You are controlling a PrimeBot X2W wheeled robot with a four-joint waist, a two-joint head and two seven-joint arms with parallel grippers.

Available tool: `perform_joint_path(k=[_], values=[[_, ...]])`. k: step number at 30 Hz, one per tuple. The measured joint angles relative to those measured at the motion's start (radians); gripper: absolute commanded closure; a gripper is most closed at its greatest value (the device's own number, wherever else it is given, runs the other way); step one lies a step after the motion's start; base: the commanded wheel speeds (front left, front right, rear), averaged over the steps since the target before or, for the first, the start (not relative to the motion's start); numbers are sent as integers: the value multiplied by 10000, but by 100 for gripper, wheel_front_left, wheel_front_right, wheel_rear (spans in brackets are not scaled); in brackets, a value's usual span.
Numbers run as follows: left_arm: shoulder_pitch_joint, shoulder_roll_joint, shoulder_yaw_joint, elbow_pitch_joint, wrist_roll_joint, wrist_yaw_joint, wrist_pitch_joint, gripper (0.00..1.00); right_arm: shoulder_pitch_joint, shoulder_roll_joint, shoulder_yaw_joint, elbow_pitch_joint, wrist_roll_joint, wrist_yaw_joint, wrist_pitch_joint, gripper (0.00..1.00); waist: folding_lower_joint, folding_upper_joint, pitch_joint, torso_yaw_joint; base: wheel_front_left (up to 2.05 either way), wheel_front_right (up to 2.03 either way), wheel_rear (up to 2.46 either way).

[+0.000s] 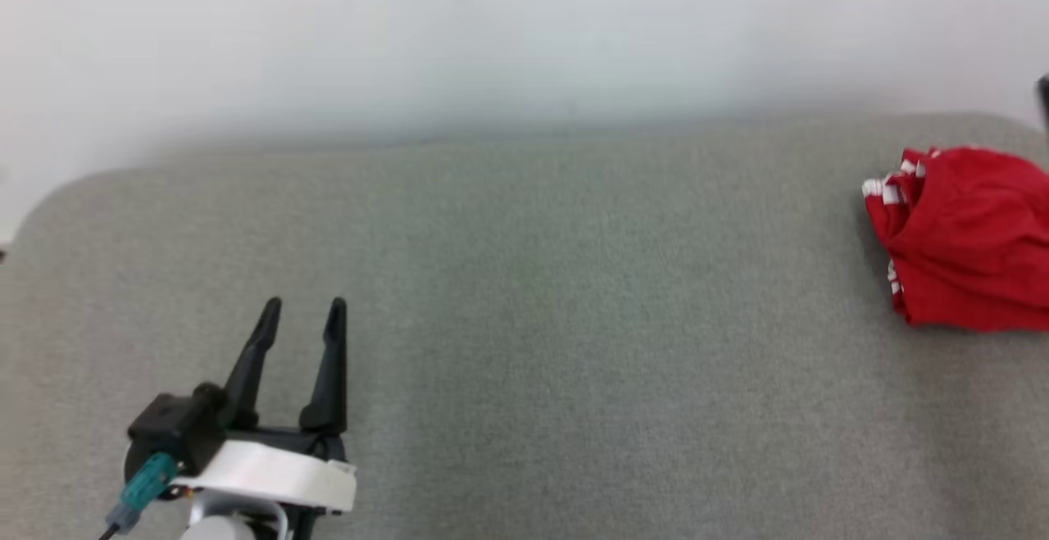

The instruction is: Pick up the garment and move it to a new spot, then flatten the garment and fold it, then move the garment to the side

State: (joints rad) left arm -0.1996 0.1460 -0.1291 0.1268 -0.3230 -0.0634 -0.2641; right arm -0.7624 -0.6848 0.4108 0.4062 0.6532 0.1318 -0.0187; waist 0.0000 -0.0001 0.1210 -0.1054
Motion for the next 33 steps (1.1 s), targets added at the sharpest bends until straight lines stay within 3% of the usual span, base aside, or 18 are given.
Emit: perform_joint_path(k=[9,11,16,20,33], values=[[906,-199,539,117,-115,113,0,0,4196,2034,-2313,-2591,-1296,0,-378,0,-1,0,-1290,348,0,0,0],[956,-201,546,140,-86,115,0,0,4551,2243,-2445,-2846,-1588,-2,-453,0,-1,0,-1337,370,0,0,0],[1267,-401,640,295,-67,115,0,0,6250,3613,-2997,-3605,-2499,0,-986,0,-1,1,-1419,308,0,0,0],[1592,-481,869,328,38,102,0,0,6966,4493,-3327,-3716,-2518,0,-1712,0,-1,1,-1456,204,0,0,0],[2279,-819,1243,121,855,-198,0,0,7509,5009,-2865,-2512,-2489,0,-2412,0,-1,1,-1437,152,0,0,0]])
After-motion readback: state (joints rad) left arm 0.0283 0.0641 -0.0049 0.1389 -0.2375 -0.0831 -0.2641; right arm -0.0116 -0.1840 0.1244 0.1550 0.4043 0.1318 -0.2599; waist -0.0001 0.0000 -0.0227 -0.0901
